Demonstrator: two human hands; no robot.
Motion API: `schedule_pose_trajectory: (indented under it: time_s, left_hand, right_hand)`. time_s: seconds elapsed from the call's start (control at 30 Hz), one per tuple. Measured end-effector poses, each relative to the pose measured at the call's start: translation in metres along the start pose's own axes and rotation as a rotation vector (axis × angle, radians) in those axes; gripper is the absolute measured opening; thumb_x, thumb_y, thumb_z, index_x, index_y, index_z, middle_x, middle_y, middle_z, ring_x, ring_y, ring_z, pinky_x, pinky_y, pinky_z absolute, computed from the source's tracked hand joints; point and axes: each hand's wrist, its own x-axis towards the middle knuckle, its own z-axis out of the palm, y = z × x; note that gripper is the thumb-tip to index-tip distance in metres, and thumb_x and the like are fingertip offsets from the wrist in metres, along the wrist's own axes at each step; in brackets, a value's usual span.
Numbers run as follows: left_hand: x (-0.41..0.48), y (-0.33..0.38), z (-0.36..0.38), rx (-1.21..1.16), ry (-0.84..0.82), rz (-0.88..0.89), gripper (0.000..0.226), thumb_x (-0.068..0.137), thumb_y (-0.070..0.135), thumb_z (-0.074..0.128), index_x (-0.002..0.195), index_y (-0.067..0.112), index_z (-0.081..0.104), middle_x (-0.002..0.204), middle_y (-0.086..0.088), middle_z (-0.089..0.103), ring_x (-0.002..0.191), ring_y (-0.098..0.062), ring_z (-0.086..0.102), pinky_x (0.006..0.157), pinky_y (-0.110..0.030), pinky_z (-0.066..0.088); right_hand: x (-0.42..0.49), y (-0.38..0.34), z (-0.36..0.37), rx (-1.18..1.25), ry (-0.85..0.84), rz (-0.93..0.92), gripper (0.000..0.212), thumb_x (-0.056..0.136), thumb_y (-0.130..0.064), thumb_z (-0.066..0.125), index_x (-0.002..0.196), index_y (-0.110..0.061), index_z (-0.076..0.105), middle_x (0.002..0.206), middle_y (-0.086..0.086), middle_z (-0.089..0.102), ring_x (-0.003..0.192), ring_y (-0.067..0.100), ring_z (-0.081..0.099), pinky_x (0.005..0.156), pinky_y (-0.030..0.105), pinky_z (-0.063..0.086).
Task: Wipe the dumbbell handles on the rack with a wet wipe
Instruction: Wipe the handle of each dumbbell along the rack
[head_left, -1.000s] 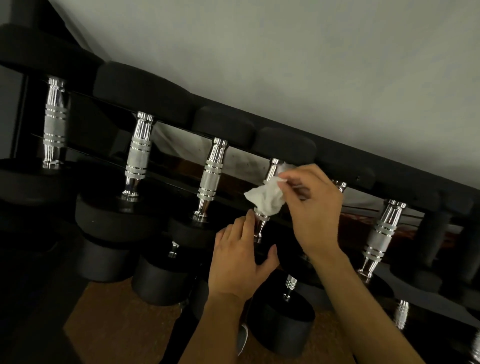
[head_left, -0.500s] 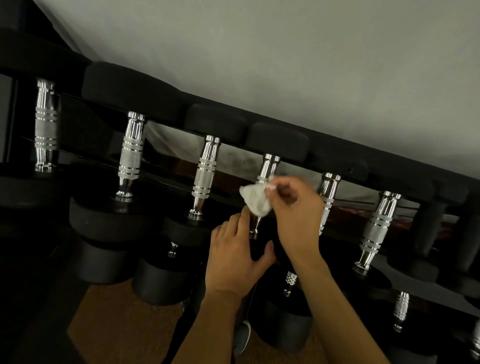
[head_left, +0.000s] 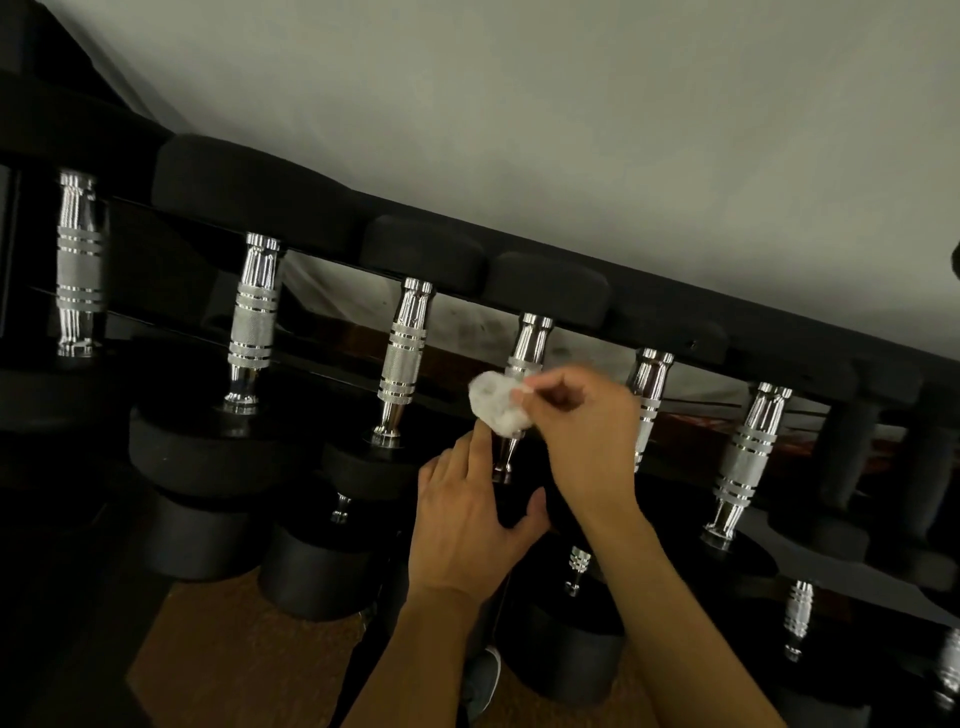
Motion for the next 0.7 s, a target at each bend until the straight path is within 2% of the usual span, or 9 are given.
schedule_pose_trajectory:
  time_s: [0.1,0.17,0.27,0.4,0.5,0.6,0.7]
  left_hand:
    - [-0.001,0.002,-0.003,0.010,0.003,0.008,0.081,0.081,0.060,0.045,0.145,0.011,0.034,0.128,-0.001,0.056,0.119,-0.014,0.051,0.107,-0.028,0.021]
    - [-0.001,0.003,-0.005,0.000,-0.011,0.006,0.082,0.081,0.060,0.046,0.146,0.012,0.031,0.129,-0.001,0.055,0.119,-0.014,0.051,0.106,-0.027,0.020]
    - [0.000,0.002,-0.005,-0.006,-0.019,0.002,0.081,0.080,0.061,0.050,0.144,0.014,0.033,0.129,0.000,0.055,0.119,-0.013,0.051,0.106,-0.028,0.022]
    - [-0.001,0.001,-0.004,-0.045,0.001,0.022,0.061,0.078,0.060,0.050,0.124,0.021,0.045,0.114,0.005,0.058,0.106,-0.009,0.054,0.104,-0.035,0.039]
    - [0.000,0.001,-0.002,-0.038,0.006,0.011,0.060,0.079,0.058,0.049,0.124,0.020,0.047,0.115,0.006,0.058,0.107,-0.009,0.054,0.105,-0.035,0.037]
    - [0.000,0.002,-0.002,0.006,0.018,0.008,0.071,0.080,0.058,0.049,0.135,0.014,0.042,0.122,0.001,0.058,0.113,-0.013,0.052,0.107,-0.031,0.027]
    - [-0.001,0.003,-0.005,-0.009,-0.004,-0.007,0.078,0.081,0.059,0.046,0.144,0.014,0.035,0.128,0.001,0.055,0.120,-0.012,0.049,0.108,-0.028,0.021]
  right_hand:
    - [0.021,-0.010,0.007,0.153,0.155,0.029,0.011,0.080,-0.007,0.076,0.087,-0.015,0.074,0.088,-0.003,0.074,0.082,0.009,0.070,0.078,0.032,0.059]
    - [0.017,-0.010,0.013,0.159,0.195,0.019,0.010,0.080,-0.008,0.076,0.086,-0.015,0.074,0.090,-0.001,0.073,0.082,0.010,0.070,0.076,0.032,0.059]
    - [-0.010,-0.002,0.016,0.088,0.130,0.027,0.012,0.078,-0.007,0.077,0.084,-0.017,0.073,0.091,-0.005,0.070,0.082,0.007,0.068,0.074,0.025,0.057]
    - [-0.040,0.012,0.007,0.050,-0.004,0.093,0.017,0.075,-0.004,0.079,0.083,-0.019,0.075,0.091,-0.011,0.069,0.087,-0.001,0.066,0.076,0.012,0.052]
    - [-0.036,0.014,0.003,0.049,-0.030,0.097,0.015,0.076,-0.004,0.078,0.083,-0.016,0.075,0.091,-0.009,0.070,0.086,0.001,0.067,0.076,0.014,0.053]
    - [-0.011,0.004,0.006,0.148,0.081,0.100,0.012,0.080,-0.006,0.076,0.084,-0.017,0.073,0.090,-0.006,0.073,0.083,0.005,0.070,0.075,0.019,0.055]
    - [0.015,-0.009,0.009,0.215,0.191,0.046,0.018,0.083,-0.006,0.073,0.085,-0.024,0.070,0.089,-0.007,0.073,0.084,0.006,0.070,0.078,0.022,0.056]
